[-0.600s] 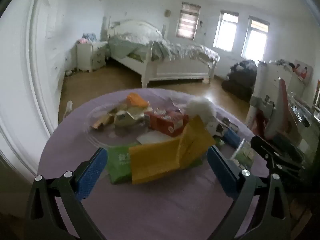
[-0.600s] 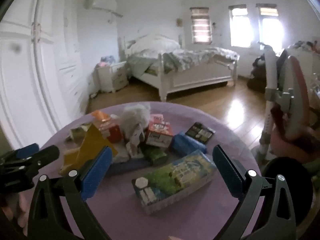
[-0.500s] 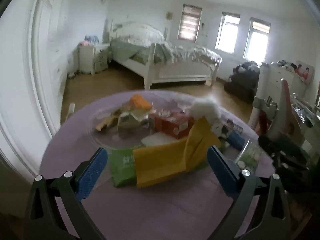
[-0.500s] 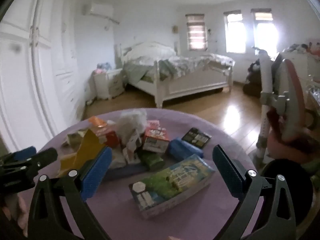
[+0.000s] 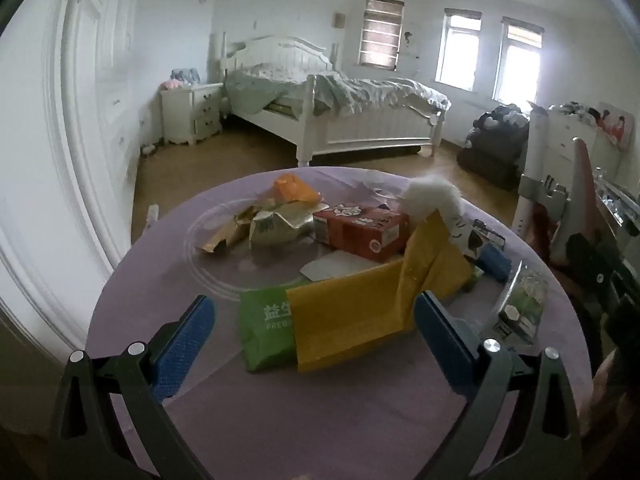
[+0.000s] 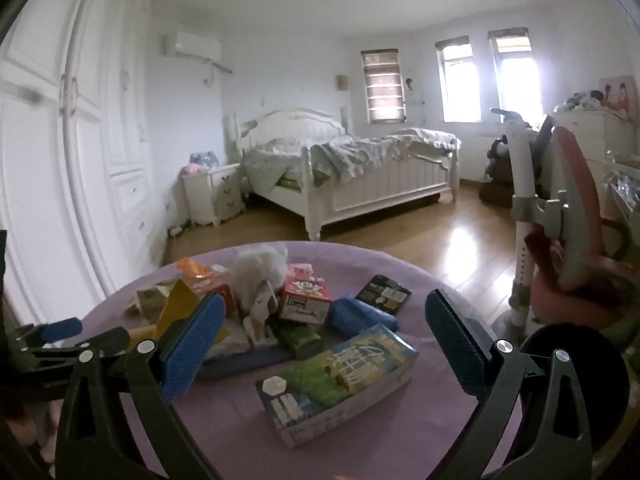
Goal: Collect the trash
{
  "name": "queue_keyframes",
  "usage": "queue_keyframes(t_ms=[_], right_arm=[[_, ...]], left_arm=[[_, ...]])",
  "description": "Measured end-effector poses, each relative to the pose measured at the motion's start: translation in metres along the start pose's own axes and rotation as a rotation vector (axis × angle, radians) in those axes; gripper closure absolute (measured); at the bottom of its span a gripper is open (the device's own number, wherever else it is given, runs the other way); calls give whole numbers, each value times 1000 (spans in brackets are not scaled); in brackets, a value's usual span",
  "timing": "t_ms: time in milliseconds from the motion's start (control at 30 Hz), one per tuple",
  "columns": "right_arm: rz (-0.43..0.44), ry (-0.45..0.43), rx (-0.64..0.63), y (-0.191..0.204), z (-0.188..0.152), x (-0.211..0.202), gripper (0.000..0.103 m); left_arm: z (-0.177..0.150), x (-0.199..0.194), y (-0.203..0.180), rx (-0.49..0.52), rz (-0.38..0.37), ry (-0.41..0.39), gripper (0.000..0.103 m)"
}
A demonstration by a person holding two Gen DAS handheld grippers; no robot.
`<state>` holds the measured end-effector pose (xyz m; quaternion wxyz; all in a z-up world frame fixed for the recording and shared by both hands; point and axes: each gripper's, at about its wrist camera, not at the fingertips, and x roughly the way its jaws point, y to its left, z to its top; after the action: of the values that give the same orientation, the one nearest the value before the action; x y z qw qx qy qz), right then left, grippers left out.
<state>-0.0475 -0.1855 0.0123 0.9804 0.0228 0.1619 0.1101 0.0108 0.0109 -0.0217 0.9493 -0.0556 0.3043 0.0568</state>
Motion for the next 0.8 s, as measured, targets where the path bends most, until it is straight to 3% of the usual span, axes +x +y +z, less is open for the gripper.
queue_keyframes(t_ms=[367,800], right_arm=[[9,36,12,-2,-2,11,4],[11,40,14,-3,-3,13,4]], left_arm=[[1,7,3,-16,52,34,5],[-2,8,13,-55,50,32,5]])
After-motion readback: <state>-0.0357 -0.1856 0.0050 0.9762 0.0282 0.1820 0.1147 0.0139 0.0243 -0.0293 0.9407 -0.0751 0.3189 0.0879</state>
